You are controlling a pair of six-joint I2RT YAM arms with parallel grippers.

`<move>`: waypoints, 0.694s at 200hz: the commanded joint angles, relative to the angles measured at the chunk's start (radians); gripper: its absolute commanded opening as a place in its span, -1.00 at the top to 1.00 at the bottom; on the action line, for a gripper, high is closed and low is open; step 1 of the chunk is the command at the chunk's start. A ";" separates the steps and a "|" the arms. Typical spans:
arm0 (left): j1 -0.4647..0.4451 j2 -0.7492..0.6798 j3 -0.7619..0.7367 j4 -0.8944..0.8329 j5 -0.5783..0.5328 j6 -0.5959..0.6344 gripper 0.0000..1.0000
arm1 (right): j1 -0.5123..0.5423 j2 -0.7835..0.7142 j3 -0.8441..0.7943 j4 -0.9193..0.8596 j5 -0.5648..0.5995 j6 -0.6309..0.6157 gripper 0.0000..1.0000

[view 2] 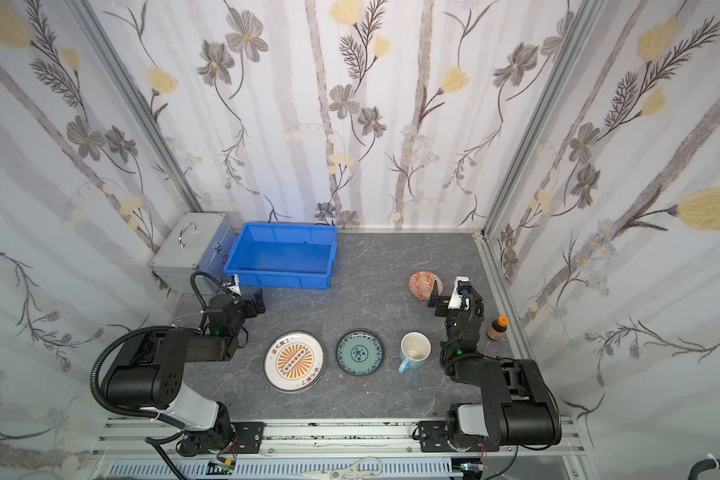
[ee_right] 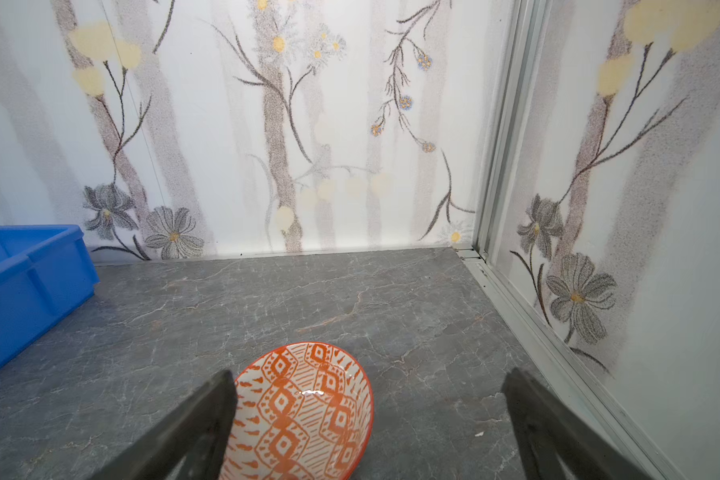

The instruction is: Place the mixed dishes into the plastic bin

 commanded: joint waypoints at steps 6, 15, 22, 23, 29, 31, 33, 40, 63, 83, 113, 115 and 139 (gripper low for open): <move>0.000 -0.002 0.005 0.010 -0.003 0.002 -1.00 | 0.001 -0.003 0.001 0.036 -0.002 -0.010 -0.99; 0.000 -0.001 0.005 0.008 -0.003 0.002 -1.00 | 0.001 -0.003 0.002 0.036 -0.002 -0.010 -0.99; 0.001 -0.001 0.005 0.008 -0.003 0.002 -1.00 | 0.001 -0.003 0.001 0.035 -0.002 -0.009 -0.99; 0.001 -0.001 0.005 0.007 -0.003 0.002 -1.00 | 0.001 -0.003 0.001 0.035 -0.002 -0.009 -0.99; 0.001 -0.001 0.005 0.007 -0.003 0.002 -1.00 | 0.001 -0.003 0.002 0.036 -0.002 -0.010 -0.99; 0.001 -0.001 0.005 0.008 -0.004 0.002 -1.00 | 0.000 -0.003 0.002 0.035 -0.002 -0.010 -0.99; 0.001 0.000 0.005 0.007 -0.004 0.002 -1.00 | 0.001 -0.003 0.002 0.035 -0.001 -0.010 -0.99; 0.000 0.000 0.008 0.004 -0.007 0.002 -1.00 | 0.001 -0.003 0.001 0.035 -0.002 -0.010 -0.99; -0.001 0.000 0.005 0.007 -0.005 0.002 -1.00 | 0.001 -0.002 0.002 0.034 -0.003 -0.010 -0.99; -0.001 -0.001 0.005 0.005 -0.004 0.002 -1.00 | 0.001 -0.003 0.001 0.034 -0.002 -0.010 -0.99; 0.002 -0.001 0.005 0.006 0.001 0.002 -1.00 | 0.000 -0.001 0.003 0.034 -0.003 -0.009 -0.99; 0.004 -0.002 0.005 0.006 0.004 0.001 -1.00 | 0.000 -0.001 0.003 0.033 -0.003 -0.008 -0.99; 0.038 -0.001 0.004 0.010 0.106 -0.010 -1.00 | -0.011 0.000 0.006 0.029 -0.025 -0.001 -0.99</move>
